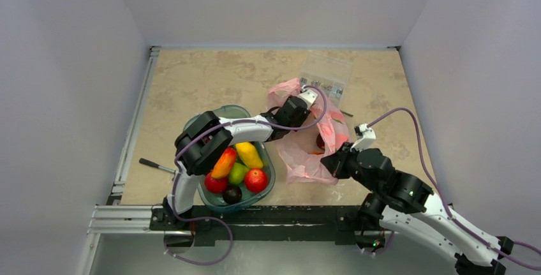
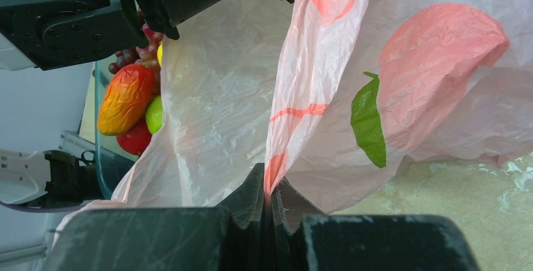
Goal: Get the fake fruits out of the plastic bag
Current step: Take out the fake fruit from the plastic bag.
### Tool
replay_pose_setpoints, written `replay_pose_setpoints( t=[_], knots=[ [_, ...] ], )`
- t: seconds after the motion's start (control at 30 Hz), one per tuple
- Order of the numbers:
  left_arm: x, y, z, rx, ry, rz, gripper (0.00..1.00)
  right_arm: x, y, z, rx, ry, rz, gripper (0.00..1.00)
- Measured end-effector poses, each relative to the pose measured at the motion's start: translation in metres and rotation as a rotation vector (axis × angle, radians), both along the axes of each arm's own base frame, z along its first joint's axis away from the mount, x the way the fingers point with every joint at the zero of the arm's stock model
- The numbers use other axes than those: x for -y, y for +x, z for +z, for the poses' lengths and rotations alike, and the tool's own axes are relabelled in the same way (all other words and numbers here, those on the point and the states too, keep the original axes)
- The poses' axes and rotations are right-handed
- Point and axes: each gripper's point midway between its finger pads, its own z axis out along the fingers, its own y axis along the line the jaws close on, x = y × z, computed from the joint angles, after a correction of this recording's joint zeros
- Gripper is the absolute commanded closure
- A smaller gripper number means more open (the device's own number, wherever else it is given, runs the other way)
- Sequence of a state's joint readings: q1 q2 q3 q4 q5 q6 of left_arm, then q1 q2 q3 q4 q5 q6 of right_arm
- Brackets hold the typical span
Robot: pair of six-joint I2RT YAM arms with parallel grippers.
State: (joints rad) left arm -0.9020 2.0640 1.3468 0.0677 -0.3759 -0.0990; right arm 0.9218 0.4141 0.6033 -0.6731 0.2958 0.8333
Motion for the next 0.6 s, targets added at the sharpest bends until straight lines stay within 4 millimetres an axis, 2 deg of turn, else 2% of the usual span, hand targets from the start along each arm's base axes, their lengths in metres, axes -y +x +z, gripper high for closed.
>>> replay_pose_setpoints(
  t=[0.17, 0.37, 0.43, 0.6],
  knots=[
    [0.002, 0.003, 0.003, 0.020, -0.008, -0.007, 0.87, 0.000, 0.000, -0.001, -0.002, -0.003, 0.000, 1.00],
    [-0.006, -0.015, 0.005, -0.022, -0.018, -0.039, 0.91, 0.000, 0.000, -0.001, -0.003, -0.004, 0.001, 1.00],
    [-0.007, -0.026, 0.014, -0.045, -0.048, -0.060, 0.92, 0.000, 0.000, -0.001, -0.003, -0.004, 0.001, 1.00],
    [-0.011, -0.060, 0.054, -0.116, -0.168, -0.124, 0.94, 0.000, 0.000, -0.001, -0.003, -0.003, 0.002, 1.00]
  ],
)
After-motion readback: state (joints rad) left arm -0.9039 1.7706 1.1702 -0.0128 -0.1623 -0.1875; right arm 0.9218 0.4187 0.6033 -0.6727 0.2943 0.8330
